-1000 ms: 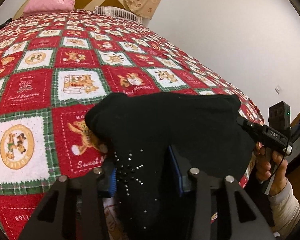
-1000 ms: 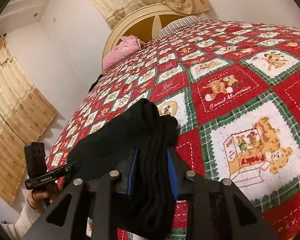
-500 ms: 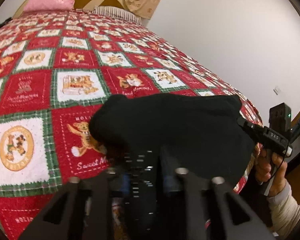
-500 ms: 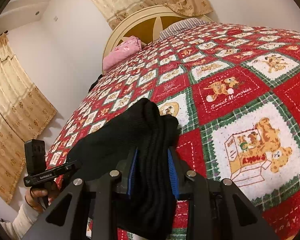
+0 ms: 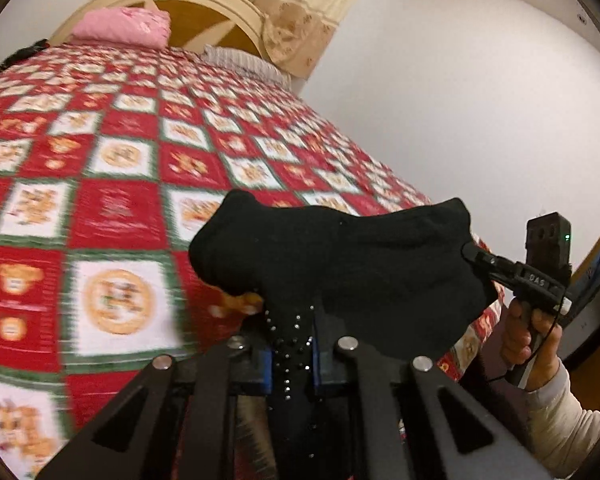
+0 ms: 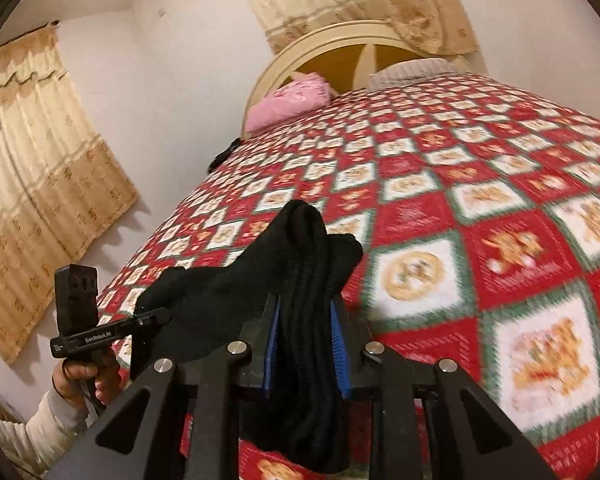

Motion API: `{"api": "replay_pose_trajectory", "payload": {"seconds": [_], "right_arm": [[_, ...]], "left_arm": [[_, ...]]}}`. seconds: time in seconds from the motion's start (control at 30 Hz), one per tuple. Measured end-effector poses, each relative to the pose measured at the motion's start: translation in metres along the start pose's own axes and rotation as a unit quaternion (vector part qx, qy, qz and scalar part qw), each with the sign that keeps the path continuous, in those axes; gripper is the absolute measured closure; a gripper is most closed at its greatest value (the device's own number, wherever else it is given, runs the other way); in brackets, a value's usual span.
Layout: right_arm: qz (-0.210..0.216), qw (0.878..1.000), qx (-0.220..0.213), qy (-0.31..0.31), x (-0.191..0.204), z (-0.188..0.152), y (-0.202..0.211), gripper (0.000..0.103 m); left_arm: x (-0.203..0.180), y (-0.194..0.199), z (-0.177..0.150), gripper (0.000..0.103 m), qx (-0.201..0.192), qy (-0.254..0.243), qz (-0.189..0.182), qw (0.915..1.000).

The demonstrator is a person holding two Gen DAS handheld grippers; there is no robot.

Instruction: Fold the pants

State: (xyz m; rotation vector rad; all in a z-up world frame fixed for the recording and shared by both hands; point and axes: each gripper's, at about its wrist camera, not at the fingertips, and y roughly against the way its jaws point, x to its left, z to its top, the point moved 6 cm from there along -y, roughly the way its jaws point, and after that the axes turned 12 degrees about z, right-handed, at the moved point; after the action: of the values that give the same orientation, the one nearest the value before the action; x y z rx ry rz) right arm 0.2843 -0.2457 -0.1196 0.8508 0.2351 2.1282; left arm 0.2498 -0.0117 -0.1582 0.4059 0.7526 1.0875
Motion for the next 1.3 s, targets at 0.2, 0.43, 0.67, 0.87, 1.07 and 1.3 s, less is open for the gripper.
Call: {"api": "replay_pose_trajectory", "payload": {"seconds": [0.2,0.43,0.67,0.87,1.07,1.3], "right_arm": [[0.048,0.998,0.026,0.037,0.036,0.026,-0.056,0.079],[0.101,0.991,0.062,0.065,0.079,0.041,-0.146,0.079],[0.128,0.984,0.094,0.077,0.107,0.042,-0.212,0.079],[0.138,0.981,0.113,0.082,0.115,0.041,-0.248,0.079],[0.130,0.981,0.126,0.076,0.110,0.036,-0.267,0.079],[0.119,0.981,0.138,0.062,0.098,0.030,-0.282,0.079]], "left_arm": [[0.042,0.036,0.012,0.089,-0.038,0.007,0.066,0.9971],[0.099,0.061,0.015,0.089,-0.059,0.034,0.147,0.9868],[0.141,0.068,0.014,0.089,-0.062,0.046,0.203,0.9761],[0.164,0.068,0.006,0.089,-0.056,0.063,0.213,0.9734],[0.174,0.060,-0.001,0.089,-0.040,0.064,0.213,0.9742],[0.182,0.050,-0.007,0.084,-0.025,0.053,0.228,0.9719]]}}
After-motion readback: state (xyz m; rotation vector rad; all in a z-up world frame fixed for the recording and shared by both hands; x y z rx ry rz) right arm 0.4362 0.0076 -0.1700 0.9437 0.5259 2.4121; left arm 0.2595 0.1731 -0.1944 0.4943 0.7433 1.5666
